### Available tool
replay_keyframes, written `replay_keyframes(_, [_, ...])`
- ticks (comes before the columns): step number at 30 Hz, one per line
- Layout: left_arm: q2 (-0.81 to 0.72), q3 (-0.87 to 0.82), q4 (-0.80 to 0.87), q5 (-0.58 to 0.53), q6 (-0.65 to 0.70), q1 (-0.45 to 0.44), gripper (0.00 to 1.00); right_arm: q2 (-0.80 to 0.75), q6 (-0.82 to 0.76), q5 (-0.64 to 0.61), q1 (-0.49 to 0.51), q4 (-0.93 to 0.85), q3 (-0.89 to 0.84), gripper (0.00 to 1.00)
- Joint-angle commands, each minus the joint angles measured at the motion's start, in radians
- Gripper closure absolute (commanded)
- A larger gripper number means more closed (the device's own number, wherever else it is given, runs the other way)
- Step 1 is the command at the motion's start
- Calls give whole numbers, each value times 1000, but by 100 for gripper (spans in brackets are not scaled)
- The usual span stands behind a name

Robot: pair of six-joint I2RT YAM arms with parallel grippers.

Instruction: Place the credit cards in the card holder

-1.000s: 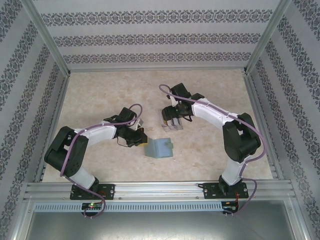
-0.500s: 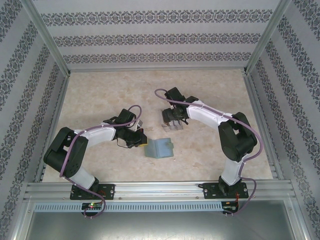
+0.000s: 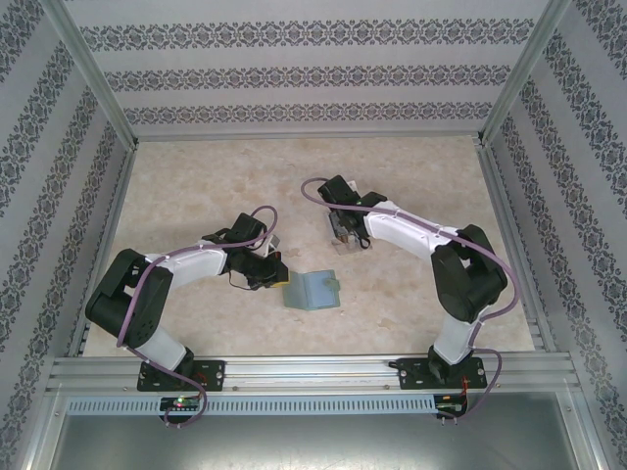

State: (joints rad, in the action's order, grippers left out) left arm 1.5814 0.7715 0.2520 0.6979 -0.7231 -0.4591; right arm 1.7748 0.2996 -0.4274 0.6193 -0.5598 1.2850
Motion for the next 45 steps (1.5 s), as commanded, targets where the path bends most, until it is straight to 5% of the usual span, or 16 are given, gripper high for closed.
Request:
replay_keyframes(1, [-7, 11, -5, -6, 7, -9, 96, -35, -15, -58, -3, -6, -10, 37])
replay_keyframes(9, [-1, 11, -5, 0, 17, -9, 96, -29, -26, -51, 7, 9, -37, 50])
replay_keyframes(21, [17, 17, -3, 8, 32, -9, 96, -36, -63, -3, 29, -42, 5, 100])
replay_keyframes(25, [29, 27, 6, 9, 46, -10, 95, -49, -57, 39, 18, -62, 10, 100])
replay_keyframes(29, [31, 36, 12, 2, 60, -10, 86, -121, -29, 152, 5, -51, -16, 100])
replay_keyframes(31, [25, 60, 61, -20, 81, -7, 66, -181, -5, 217, -11, -59, -33, 100])
replay_keyframes(36, [-30, 77, 148, -59, 131, -8, 43, -371, 15, 437, -51, -36, -162, 100])
replay_keyframes(41, [-41, 37, 117, -35, 118, -7, 42, -507, 101, 756, -44, 99, -353, 100])
replay_keyframes(45, [-15, 19, 108, -37, 107, -7, 51, -510, 217, 937, -9, 290, -500, 100])
